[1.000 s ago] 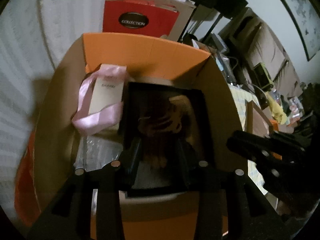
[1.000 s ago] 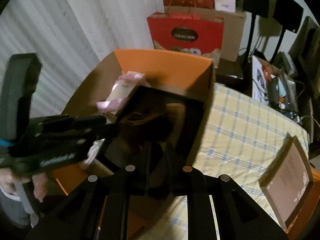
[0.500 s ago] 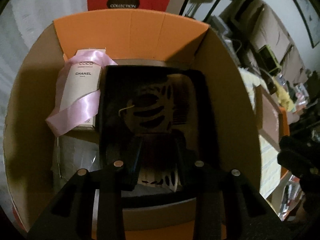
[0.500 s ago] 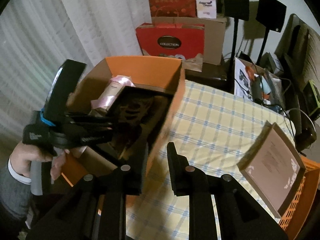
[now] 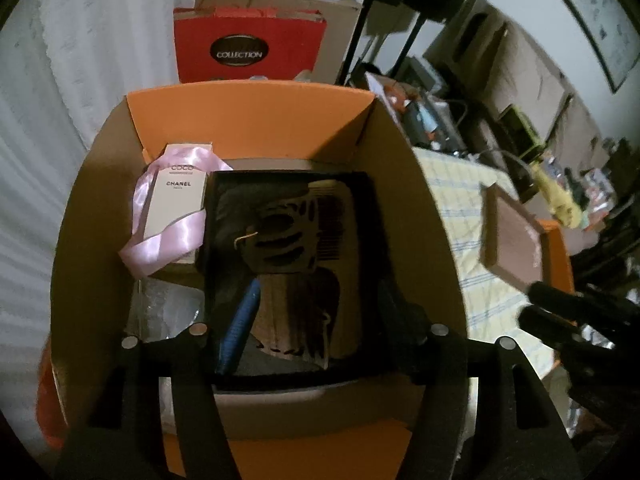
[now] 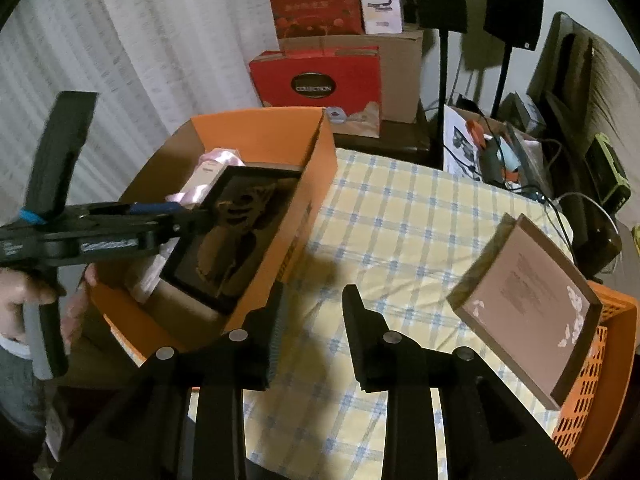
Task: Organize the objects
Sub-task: 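Lower the ornament into the black tray with the left gripper and release, then move both grippers to the brown lid and grasp its rim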
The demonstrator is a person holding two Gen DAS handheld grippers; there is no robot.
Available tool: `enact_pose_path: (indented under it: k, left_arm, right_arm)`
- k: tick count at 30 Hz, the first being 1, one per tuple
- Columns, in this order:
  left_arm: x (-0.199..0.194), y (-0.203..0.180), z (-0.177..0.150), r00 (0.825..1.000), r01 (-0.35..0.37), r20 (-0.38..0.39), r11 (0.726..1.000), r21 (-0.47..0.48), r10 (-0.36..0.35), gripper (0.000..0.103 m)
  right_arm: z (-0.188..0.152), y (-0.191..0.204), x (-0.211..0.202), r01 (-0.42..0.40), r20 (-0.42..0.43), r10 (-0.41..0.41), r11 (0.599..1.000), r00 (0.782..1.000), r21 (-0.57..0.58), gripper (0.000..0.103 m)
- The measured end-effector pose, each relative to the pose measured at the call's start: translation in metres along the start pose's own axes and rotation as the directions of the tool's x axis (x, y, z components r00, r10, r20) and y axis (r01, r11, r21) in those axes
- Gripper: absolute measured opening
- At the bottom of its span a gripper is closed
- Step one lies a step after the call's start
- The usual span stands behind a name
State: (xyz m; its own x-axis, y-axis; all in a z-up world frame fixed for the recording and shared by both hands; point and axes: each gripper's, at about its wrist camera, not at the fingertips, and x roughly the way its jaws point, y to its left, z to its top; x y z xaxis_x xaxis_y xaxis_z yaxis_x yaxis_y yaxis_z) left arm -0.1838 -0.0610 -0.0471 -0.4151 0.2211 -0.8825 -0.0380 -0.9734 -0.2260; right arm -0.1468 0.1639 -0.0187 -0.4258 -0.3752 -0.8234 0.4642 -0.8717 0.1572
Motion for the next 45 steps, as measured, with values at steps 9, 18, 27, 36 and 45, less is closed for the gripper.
enact_pose_path:
  k: [9,18,27,36,45]
  left_arm:
    - [0.056,0.002,0.008,0.988,-0.048,-0.147,0.999,-0.004,0.047,0.048]
    - [0.064,-0.007,0.006,0.98,-0.143,-0.131,0.987,0.071,0.152,0.047]
    - [0.06,0.004,0.006,0.972,-0.2,-0.119,0.979,0.032,0.202,0.034]
    - [0.029,0.009,0.004,0.998,-0.007,-0.069,0.997,-0.076,0.002,0.061]
    - [-0.009,-0.005,0.002,1.0,0.008,0.0,0.999,-0.031,-0.008,0.079]
  right_arm:
    - [-0.007,-0.007,-0.005,-0.003,0.006,0.003,1.0,1.0,0.015,0.03]
    - [-0.008,-0.013,-0.004,-0.005,0.005,0.005,1.0,1.0,0.026,0.03]
    - [-0.009,-0.009,-0.004,-0.016,0.011,0.016,1.0,1.0,0.022,0.031]
    - [-0.009,-0.013,-0.014,-0.003,0.029,0.002,0.999,1.0,0.032,0.032]
    - [-0.017,-0.031,-0.024,0.046,0.043,-0.049,0.996,0.998,0.07,0.047]
